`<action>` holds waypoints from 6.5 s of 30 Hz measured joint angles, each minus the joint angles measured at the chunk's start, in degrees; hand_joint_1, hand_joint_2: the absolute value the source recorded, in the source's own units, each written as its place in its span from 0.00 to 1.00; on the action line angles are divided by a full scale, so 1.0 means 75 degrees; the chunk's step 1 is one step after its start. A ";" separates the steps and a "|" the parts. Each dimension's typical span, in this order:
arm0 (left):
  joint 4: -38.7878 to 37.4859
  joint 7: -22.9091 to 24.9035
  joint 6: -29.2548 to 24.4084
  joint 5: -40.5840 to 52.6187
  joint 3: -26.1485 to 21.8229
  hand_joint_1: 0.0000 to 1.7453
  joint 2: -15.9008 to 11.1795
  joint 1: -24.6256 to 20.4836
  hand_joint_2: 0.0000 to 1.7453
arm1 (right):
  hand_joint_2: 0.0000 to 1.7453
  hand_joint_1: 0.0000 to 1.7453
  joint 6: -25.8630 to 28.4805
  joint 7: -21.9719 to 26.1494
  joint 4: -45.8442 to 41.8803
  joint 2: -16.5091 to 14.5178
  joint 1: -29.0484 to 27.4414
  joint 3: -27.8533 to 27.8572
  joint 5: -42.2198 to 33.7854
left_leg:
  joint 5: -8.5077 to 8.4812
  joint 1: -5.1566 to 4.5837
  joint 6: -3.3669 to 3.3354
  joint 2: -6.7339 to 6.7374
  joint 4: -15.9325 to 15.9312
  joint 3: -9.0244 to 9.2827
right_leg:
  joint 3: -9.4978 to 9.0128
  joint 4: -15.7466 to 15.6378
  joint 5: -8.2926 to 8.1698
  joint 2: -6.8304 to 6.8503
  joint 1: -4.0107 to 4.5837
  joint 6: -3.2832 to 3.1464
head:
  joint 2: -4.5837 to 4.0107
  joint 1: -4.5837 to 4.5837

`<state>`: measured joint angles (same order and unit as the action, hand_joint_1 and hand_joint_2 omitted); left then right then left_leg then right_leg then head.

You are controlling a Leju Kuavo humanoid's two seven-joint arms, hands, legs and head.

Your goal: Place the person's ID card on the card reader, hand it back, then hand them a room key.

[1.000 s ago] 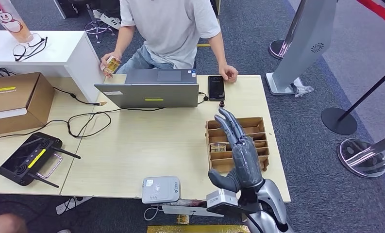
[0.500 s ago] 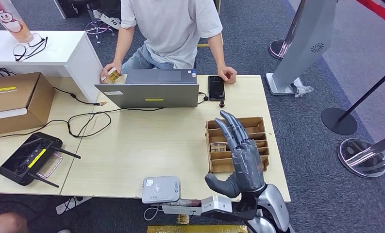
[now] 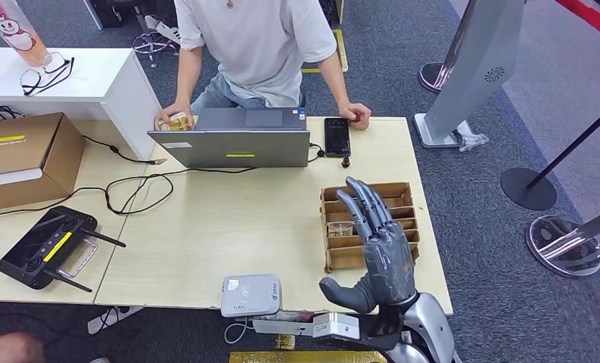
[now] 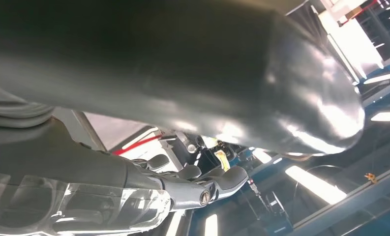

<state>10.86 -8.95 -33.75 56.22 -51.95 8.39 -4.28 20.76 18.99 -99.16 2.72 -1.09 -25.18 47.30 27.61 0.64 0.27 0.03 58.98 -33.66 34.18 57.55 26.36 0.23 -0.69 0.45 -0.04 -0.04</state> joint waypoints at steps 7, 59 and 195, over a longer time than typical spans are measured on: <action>0.0000 0.0074 0.0000 -0.0020 0.0000 0.00 0.0000 0.0001 0.00 | 1.00 0.00 0.0123 -0.0236 0.0171 0.0045 0.0035 0.0000 0.0603 | 0.0000 0.0000 0.0000 0.0000 0.0000 -0.0001 | 0.0000 0.0000 0.0000 0.0001 0.0000 0.0000 | 0.0000 0.0000; 0.0000 -0.0203 0.0167 0.0111 0.0000 0.00 0.0049 0.0015 0.00 | 1.00 0.00 -0.1728 -0.2892 0.0289 0.1185 -0.1242 0.1009 0.4709 | 0.0009 -0.0001 -0.0006 0.0000 0.0000 -0.0001 | 0.0000 -0.0004 0.0004 0.0002 -0.0001 0.0005 | 0.0000 0.0001; 0.0000 -0.0116 0.0233 0.0463 0.0227 0.00 0.0074 0.0000 0.00 | 1.00 0.75 -0.2607 -0.2675 0.1876 0.1620 0.0236 0.1383 0.4490 | 0.0011 -0.0002 -0.0010 -0.0001 0.0001 -0.0003 | -0.0003 -0.0004 0.0004 0.0005 -0.0001 0.0007 | 0.0000 0.0000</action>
<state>10.86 -9.81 -32.00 59.69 -50.25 8.94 -4.27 1.21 -1.07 -85.09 14.87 0.68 -14.81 80.97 27.69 0.63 0.20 0.03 58.99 -33.68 34.16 57.52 26.39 0.27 -0.70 0.50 -0.04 -0.04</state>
